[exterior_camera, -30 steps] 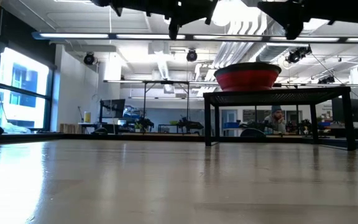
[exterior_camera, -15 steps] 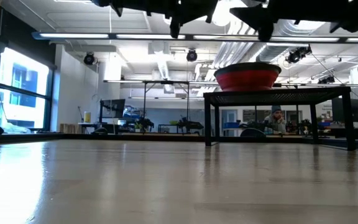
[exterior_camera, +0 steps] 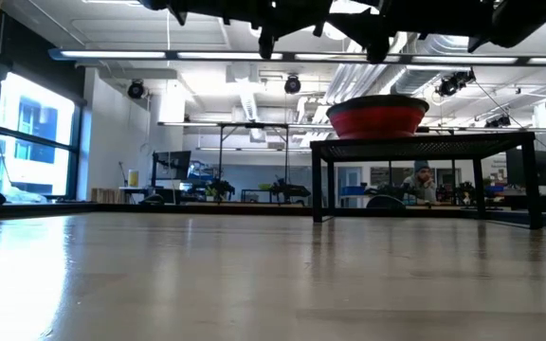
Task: Pick & Place Fruit
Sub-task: Put the black knife on the shelf
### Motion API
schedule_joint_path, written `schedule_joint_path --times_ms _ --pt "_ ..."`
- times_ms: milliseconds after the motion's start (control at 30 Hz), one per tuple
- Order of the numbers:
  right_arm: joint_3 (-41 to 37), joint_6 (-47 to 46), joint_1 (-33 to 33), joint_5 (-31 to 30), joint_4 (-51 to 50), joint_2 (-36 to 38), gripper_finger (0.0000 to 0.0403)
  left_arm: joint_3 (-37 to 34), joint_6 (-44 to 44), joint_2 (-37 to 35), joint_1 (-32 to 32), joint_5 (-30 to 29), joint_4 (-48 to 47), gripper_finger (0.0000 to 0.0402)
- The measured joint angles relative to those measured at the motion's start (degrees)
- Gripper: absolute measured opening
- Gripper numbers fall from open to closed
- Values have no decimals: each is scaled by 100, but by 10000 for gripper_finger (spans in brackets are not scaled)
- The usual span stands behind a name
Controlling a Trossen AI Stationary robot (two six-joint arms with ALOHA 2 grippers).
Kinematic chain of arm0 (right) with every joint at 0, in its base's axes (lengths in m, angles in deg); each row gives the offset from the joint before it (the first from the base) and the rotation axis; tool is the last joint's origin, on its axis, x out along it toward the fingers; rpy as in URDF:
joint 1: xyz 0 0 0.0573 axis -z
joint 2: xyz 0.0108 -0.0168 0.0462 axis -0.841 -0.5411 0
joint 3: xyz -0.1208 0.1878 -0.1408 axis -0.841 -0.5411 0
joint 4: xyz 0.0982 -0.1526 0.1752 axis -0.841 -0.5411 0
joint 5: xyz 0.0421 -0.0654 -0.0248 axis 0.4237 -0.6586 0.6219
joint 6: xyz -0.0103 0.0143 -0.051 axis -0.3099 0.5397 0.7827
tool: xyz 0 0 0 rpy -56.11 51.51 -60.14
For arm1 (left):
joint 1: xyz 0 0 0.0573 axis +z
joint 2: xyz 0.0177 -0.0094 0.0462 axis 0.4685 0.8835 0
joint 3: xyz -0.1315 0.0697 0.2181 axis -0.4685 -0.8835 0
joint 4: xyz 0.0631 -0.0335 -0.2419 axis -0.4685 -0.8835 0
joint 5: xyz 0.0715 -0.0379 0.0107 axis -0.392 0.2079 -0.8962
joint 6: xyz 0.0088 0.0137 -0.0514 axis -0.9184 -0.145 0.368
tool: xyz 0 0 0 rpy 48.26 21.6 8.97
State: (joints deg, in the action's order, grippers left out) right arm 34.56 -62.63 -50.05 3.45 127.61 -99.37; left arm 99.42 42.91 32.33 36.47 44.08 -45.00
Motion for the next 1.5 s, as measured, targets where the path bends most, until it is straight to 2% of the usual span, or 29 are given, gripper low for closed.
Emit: schedule_joint_path --times_ms 200,300,633,800,900,1100,1267,1500 --pt "7 135 43 45 161 2 250 0 0 0 4 -1 -114 63" --pt "7 145 39 73 239 2 236 0 0 0 4 -3 -103 63" --pt "7 279 38 160 265 2 122 0 0 0 4 -4 -112 63" --pt "7 301 38 159 264 2 78 0 0 0 4 -6 -114 63" --pt "7 307 38 182 264 4 67 0 2 0 4 -5 -114 63" --pt "7 307 35 173 262 4 68 0 4 0 4 -5 -114 64" --pt "7 269 34 170 261 4 64 0 55 0 4 -15 -114 90" --pt "7 255 34 172 247 4 64 0 46 0 7 -266 -112 168"
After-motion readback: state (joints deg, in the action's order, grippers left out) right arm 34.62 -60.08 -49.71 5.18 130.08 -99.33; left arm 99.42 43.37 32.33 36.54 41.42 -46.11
